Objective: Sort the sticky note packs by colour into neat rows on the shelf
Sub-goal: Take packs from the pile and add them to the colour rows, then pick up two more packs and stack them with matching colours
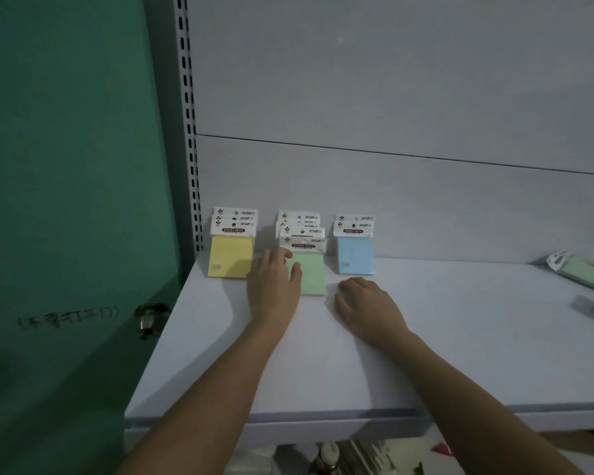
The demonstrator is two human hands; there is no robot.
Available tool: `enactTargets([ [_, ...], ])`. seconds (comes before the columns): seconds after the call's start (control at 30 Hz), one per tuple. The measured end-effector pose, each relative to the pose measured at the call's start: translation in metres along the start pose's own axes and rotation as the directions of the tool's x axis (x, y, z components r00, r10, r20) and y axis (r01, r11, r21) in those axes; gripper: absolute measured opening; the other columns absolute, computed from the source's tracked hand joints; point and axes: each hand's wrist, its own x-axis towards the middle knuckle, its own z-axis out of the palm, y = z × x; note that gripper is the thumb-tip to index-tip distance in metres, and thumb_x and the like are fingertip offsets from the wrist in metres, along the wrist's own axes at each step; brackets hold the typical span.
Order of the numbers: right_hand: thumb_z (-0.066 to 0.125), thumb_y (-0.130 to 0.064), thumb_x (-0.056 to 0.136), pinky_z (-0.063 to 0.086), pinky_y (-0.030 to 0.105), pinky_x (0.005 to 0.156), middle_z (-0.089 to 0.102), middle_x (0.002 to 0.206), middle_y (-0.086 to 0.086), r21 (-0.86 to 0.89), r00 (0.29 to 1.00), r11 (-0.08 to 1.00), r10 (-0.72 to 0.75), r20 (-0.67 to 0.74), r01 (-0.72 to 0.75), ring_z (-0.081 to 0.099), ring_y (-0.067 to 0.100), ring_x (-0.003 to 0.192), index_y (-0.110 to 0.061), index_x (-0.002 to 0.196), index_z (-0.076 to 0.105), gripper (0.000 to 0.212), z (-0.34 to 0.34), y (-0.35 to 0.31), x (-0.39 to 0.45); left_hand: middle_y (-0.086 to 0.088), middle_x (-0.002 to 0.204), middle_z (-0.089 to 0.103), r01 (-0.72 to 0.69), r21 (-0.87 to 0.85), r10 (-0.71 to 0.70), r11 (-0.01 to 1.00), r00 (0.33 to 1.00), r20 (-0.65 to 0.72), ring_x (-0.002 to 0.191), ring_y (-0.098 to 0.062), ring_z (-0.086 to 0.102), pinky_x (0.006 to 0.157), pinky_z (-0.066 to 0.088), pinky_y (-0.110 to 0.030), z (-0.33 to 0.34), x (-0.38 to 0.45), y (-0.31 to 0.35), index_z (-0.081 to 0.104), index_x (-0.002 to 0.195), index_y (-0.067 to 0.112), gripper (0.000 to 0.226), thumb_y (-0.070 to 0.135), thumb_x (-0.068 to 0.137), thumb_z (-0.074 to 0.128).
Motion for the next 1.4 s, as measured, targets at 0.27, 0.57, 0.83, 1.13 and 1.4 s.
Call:
enactTargets([
  [0.27,0.037,-0.049,0.096,0.04,0.043,0.104,0.052,0.14,-0.001,0.199,0.989,0.971,0.113,0.1,-0.131,0.049,0.021,0.125,-0.027,0.13,0.055,0.045,-0.048,0.017,-0.039,-0.001,0.132,0.052,-0.086,0.118,0.033,0.989,0.92,0.392,0.123,-0.025,0.044,0.096,0.04,-0.039,-0.025,-0.023,0.054,0.051,0.129,0.023,0.041,0.045,0.095,0.041],
  [0.57,0.039,-0.052,0.095,0.034,0.042,0.11,0.044,0.147,-0.001,0.235,0.99,0.966,0.083,0.116,-0.108,0.042,0.02,0.133,-0.027,0.139,0.045,0.051,-0.106,0.09,-0.118,-0.001,0.146,0.043,-0.054,0.18,-0.06,0.982,0.819,0.571,0.132,-0.026,0.038,0.104,0.033,-0.043,-0.025,-0.097,0.148,0.043,0.14,0.03,0.056,0.059,0.093,0.033],
  [0.83,0.038,-0.054,0.094,0.042,0.04,0.102,0.049,0.142,-0.004,0.207,0.989,0.967,0.136,0.064,-0.147,0.053,0.018,0.12,-0.029,0.137,0.048,0.05,-0.173,0.207,-0.21,0.003,0.149,0.041,-0.043,0.14,-0.053,0.989,0.785,0.618,0.135,-0.023,0.037,0.107,0.031,-0.041,0.002,-0.172,0.262,0.042,0.141,0.032,0.06,0.063,0.091,0.033],
  [1.13,0.037,-0.052,0.095,0.042,0.042,0.101,0.046,0.144,-0.001,0.174,0.979,0.965,0.188,0.076,-0.199,0.045,0.02,0.127,-0.028,0.138,0.045,0.051,-0.214,0.322,-0.266,0.003,0.15,0.04,-0.153,0.173,-0.003,0.973,0.74,0.673,0.135,-0.022,0.037,0.107,0.031,-0.041,0.06,-0.215,0.367,0.041,0.141,0.032,0.059,0.063,0.091,0.031],
  [1.4,0.041,-0.05,0.094,0.043,0.044,0.101,0.047,0.143,-0.002,0.169,0.962,0.947,0.269,0.052,-0.274,0.045,0.02,0.127,-0.029,0.136,0.047,0.047,-0.222,0.411,-0.248,0.004,0.146,0.044,-0.15,0.096,0.043,0.984,0.722,0.691,0.132,-0.021,0.041,0.105,0.035,-0.041,0.139,-0.198,0.42,0.045,0.138,0.033,0.057,0.062,0.09,0.035],
])
